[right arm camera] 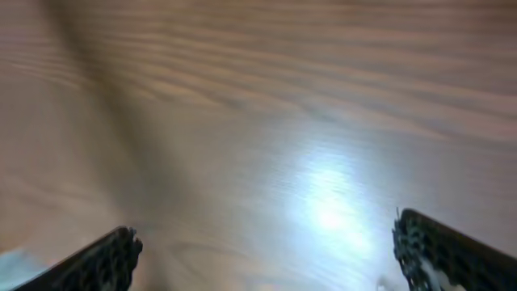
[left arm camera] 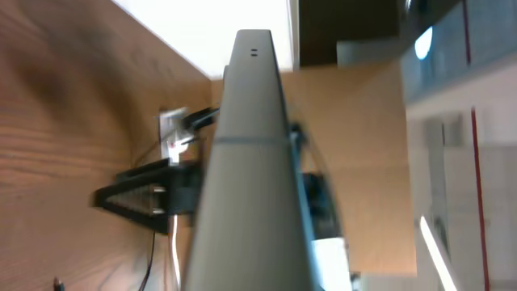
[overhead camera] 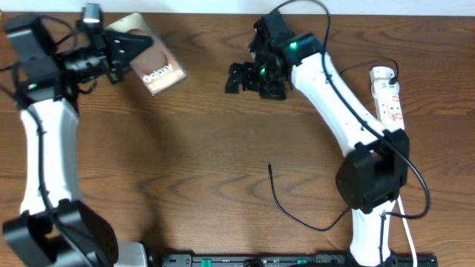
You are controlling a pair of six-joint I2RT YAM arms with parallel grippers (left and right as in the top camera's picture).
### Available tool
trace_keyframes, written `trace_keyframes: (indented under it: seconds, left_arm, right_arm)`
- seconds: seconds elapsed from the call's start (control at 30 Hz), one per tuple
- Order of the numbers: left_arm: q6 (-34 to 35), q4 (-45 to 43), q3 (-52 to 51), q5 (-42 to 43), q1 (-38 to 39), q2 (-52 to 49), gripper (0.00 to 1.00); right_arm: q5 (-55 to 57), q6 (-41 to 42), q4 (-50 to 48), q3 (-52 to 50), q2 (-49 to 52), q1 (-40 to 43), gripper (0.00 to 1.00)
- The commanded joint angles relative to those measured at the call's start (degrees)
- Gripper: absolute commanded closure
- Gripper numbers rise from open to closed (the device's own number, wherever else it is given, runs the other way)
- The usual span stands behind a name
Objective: Plug charger to phone and switch on socket
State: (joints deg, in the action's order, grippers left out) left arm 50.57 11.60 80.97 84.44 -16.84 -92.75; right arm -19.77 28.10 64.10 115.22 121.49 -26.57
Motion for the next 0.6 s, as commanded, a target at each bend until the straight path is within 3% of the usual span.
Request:
trace_keyframes:
  seconds: [0.0,0.3,0.57]
  left_arm:
    - [-7.3,-0.4,-0.1,5.1,4.7,-4.2,0.92]
    - [-14.0,-0.6,-0.1,5.6,15.2,-17.0,0.93]
    - [-18.8,-0.6,-0.1,5.6,15.9,-23.2,0.93]
  right_arm:
    - [16.9,-6.3,8.5,6.5,-3.2,0.0,0.01]
    - [24.6,-6.3,22.8,2.4,-3.2,-2.5,0.01]
    - [20.7,-5.9,16.8,-12.8,-3.2,-6.6,0.01]
